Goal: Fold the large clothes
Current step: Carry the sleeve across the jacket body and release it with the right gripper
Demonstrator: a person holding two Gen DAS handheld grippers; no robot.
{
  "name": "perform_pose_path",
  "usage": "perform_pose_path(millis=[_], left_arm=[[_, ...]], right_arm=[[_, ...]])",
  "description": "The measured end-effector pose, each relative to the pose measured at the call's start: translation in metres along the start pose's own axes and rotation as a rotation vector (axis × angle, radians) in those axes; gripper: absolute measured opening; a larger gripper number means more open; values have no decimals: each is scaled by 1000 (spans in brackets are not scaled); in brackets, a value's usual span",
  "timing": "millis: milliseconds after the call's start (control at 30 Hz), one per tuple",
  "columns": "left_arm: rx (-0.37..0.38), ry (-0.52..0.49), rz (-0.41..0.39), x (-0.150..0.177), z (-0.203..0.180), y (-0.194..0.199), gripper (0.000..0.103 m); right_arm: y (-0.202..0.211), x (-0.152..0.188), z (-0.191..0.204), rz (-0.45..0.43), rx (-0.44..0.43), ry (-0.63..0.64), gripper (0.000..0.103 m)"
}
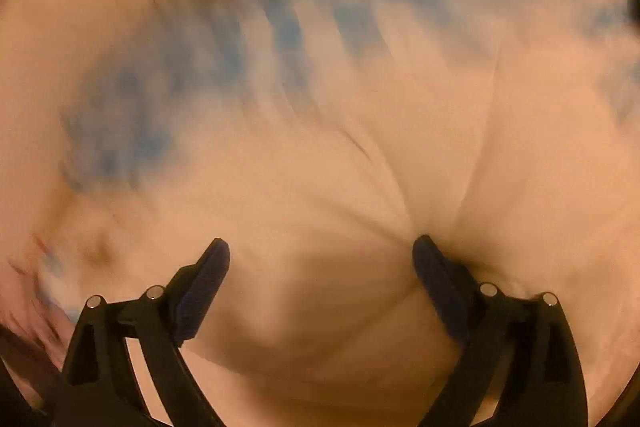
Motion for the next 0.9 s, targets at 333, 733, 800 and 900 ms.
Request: perform_pose_path(millis=[333, 733, 800, 900], left_arm=[[-53, 123, -77, -10, 50, 16, 95], [1, 190, -92, -13, 89, 20, 95], [25, 197, -87, -12, 89, 21, 95], [39, 193, -92, -12, 88, 23, 95]], right_arm=[[3, -26, 162, 98, -587, 56, 89], [-167, -6, 274, 343, -908, -371, 89], [-172, -11, 277, 313, -903, -389, 88], [-172, -20, 280, 269, -823, -328, 41]])
Point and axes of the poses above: each gripper's, at about its wrist camera, not at the fingertips, and y roughly against the way its jaws point, z to its left, x to its underside, the point moved 2 cm from there along -y, roughly the way its jaws point, and after that the axes turned 1 degree about x, right-handed, at the moved point
